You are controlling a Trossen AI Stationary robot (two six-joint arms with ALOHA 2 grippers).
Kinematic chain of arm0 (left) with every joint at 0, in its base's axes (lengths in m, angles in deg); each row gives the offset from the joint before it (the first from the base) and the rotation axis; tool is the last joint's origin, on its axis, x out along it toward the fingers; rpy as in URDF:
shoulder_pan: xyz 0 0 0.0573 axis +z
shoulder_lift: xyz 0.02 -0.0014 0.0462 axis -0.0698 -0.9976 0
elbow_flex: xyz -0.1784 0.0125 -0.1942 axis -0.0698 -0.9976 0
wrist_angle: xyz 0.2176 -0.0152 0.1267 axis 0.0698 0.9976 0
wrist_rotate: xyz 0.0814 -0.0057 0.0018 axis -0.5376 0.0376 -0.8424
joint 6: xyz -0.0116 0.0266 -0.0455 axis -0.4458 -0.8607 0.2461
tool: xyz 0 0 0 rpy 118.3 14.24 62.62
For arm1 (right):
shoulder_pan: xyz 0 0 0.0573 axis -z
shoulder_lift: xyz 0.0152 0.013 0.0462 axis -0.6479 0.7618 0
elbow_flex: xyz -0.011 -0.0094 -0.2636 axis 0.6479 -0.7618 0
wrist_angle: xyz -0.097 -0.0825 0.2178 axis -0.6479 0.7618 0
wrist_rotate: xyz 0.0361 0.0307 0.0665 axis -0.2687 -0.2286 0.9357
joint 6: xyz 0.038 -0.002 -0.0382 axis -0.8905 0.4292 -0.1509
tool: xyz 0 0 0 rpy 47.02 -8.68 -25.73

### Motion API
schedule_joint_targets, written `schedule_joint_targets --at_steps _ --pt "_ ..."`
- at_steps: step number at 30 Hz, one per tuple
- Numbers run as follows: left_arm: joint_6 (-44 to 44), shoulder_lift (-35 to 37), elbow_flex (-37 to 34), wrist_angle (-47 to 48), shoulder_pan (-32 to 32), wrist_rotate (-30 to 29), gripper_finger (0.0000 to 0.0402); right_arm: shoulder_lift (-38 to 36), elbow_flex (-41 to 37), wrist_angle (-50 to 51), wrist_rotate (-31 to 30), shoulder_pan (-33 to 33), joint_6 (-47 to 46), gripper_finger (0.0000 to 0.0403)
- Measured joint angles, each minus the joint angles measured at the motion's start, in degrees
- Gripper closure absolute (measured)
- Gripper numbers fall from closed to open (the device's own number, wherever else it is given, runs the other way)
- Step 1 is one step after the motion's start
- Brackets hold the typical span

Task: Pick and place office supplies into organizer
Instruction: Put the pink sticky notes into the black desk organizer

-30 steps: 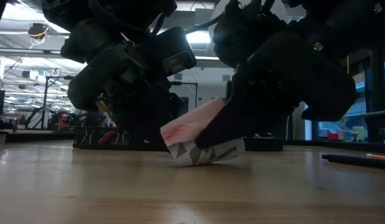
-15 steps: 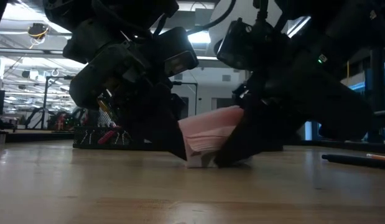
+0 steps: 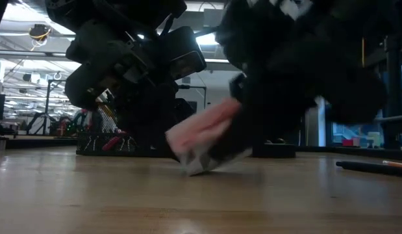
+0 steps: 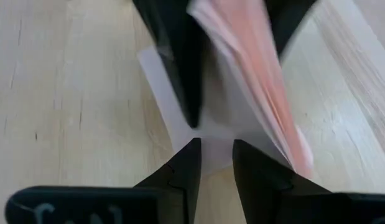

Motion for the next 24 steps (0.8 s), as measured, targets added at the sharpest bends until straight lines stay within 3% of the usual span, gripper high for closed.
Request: schedule_joint_targets --at_steps 8,18,24 --pt "0.4 0.0 0.0 0.3 0.0 -0.4 0.0315 -0.1 2.4 -1.3 -0.4 0.0 0.4 0.0278" --pt "0.5 0.0 0.0 0.3 0.1 -0.8 0.0358 -0.2 2.3 1.7 -0.2 -0.9 0.1 0.0278" --pt "0.5 0.0 0.0 0.3 0.1 -1.2 0.0363 -0.2 2.3 1.6 -0.1 -0.9 0.2 0.029"
